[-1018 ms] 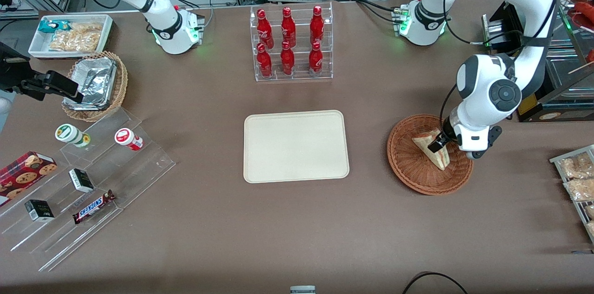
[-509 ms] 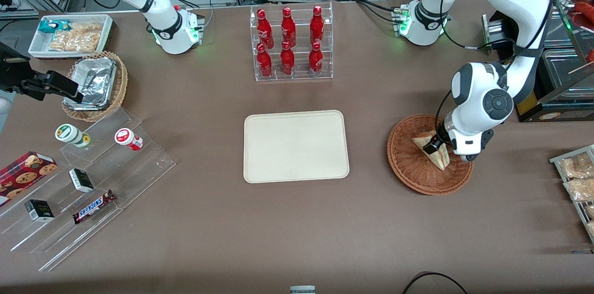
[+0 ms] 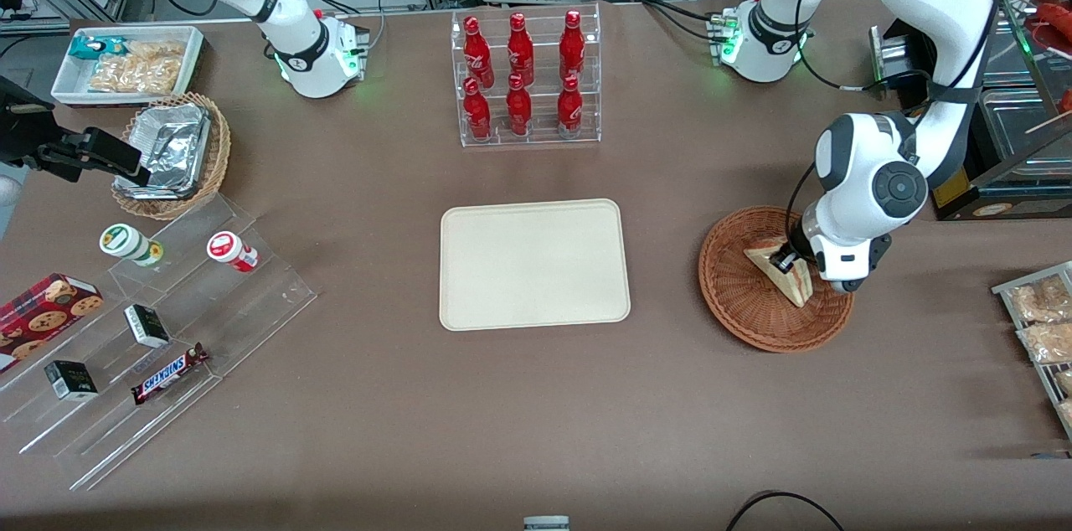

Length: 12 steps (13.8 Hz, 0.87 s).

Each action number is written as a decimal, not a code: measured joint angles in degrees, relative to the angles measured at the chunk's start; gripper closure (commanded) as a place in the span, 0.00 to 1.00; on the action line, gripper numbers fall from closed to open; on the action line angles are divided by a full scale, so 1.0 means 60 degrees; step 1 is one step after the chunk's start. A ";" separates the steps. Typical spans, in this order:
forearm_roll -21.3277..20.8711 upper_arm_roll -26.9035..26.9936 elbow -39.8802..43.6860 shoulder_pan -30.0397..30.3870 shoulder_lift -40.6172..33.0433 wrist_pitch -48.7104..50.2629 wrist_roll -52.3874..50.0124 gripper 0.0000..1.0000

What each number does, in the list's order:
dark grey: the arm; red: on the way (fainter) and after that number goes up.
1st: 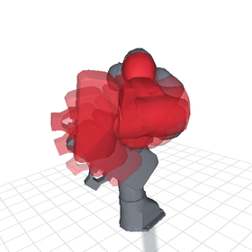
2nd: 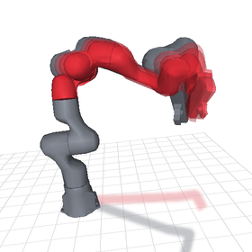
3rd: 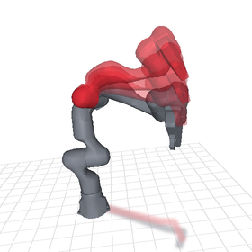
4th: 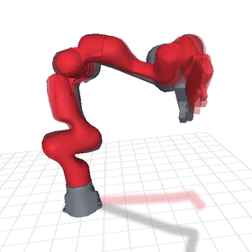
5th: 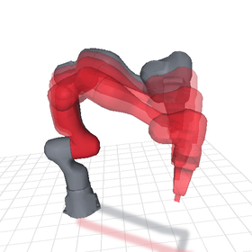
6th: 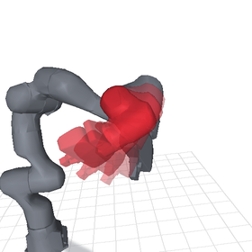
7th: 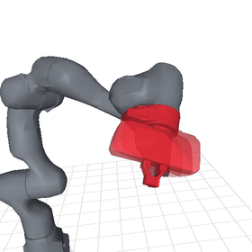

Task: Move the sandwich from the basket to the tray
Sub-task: 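Lift the sandwich and carry it with the left gripper over the cream tray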

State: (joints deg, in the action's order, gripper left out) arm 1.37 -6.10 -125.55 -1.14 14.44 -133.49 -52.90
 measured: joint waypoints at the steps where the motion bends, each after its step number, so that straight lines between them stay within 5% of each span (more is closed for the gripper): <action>1: -0.0001 -0.0045 0.0276 -0.0004 -0.0033 0.0477 0.0153 0.94; 5: -0.0002 -0.0753 0.1650 -0.0059 -0.0188 0.2622 0.1384 0.95; 12: -0.0005 -0.1160 0.2768 -0.1776 0.0240 0.2765 0.2945 0.94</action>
State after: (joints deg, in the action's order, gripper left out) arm 1.34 -13.06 -108.94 -11.80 15.88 -116.90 -35.23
